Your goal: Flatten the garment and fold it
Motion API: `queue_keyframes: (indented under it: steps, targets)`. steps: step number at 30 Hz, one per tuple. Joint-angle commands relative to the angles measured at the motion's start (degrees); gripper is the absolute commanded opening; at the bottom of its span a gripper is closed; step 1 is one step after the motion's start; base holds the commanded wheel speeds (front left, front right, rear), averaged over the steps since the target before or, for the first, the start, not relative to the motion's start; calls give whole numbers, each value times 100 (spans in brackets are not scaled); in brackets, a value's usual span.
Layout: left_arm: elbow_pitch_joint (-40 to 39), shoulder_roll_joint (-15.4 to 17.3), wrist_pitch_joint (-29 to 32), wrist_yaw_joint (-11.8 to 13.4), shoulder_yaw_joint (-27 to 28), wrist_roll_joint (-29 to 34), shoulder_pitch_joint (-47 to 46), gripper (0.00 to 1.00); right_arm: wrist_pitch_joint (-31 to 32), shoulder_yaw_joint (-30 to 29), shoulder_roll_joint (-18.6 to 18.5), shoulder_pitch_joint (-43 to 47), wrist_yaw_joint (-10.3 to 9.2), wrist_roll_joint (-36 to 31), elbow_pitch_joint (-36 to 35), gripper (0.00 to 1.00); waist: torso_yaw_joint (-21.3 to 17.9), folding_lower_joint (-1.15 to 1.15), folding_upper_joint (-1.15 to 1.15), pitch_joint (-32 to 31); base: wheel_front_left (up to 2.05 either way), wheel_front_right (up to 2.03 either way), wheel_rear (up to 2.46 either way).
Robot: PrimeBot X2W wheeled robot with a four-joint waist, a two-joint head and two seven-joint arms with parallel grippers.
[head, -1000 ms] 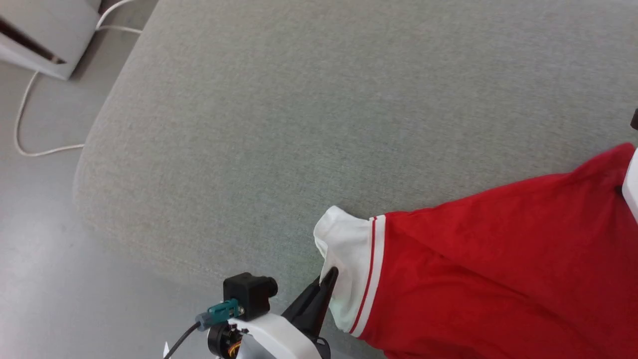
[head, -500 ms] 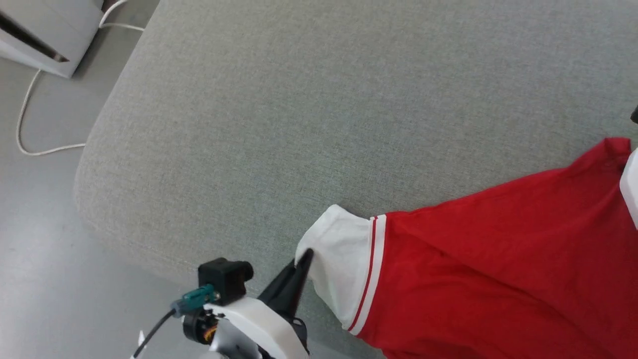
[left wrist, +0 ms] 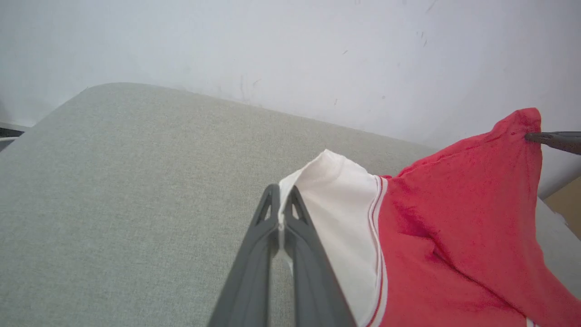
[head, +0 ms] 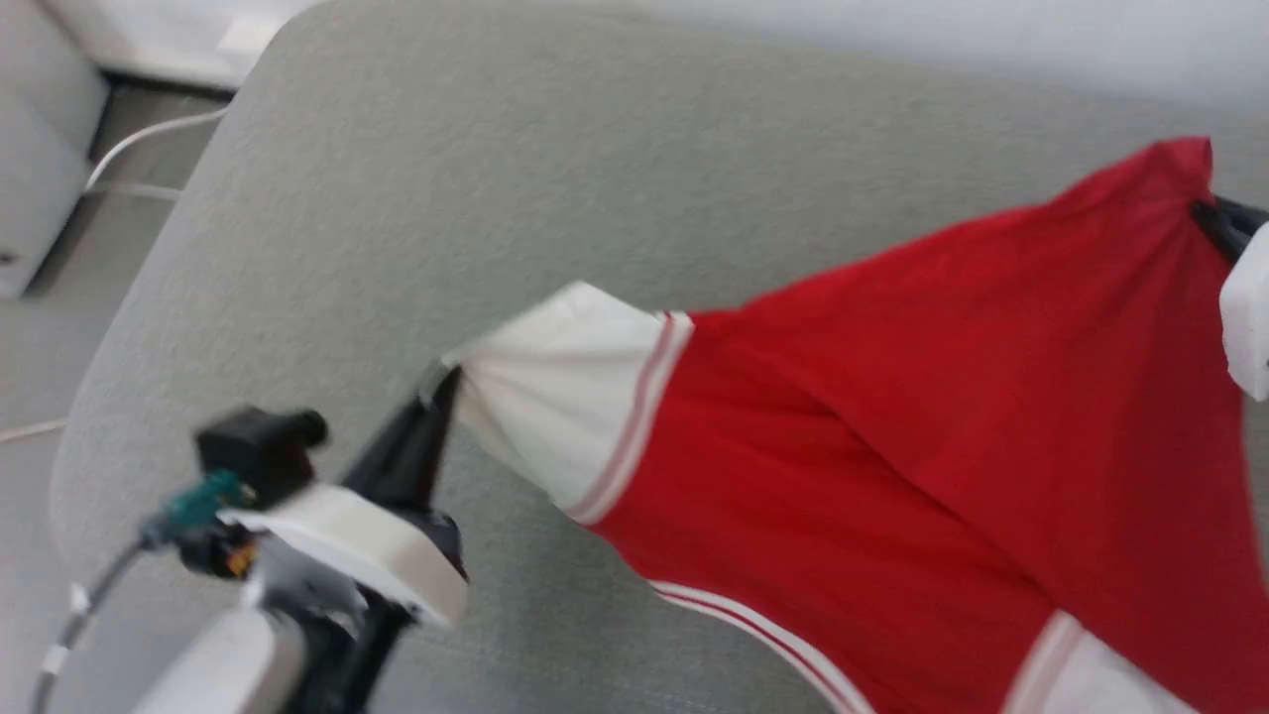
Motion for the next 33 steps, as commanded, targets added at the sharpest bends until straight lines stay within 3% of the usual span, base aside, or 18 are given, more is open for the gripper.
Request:
queue_keyframes:
  steps: [1,19,26,33]
  targets:
    - [-168,160,45,87,201,27,-246,0,-109,-51,24,-106,-13,-50,-212,0,-693,-1,0,-636,0,0,0]
    - [-1381,988,-2,439,1614,168,-1334,0,-608,-324,70,-190,-13,-353,-1960,0,-2007,-1,0,-1168,0,0,0]
    - [-1577,1201,-170,391,2033,257,-2010,0,-685,-554,287,-302,-13,-477,-2477,0,-2324,-1,0,-1017,0,0,0]
    - [-1418,1245,-202,233,2148,200,-2988,0,-742,-885,479,-580,-13,-690,-2523,0,-2463,-1,0,-533,0,0,0]
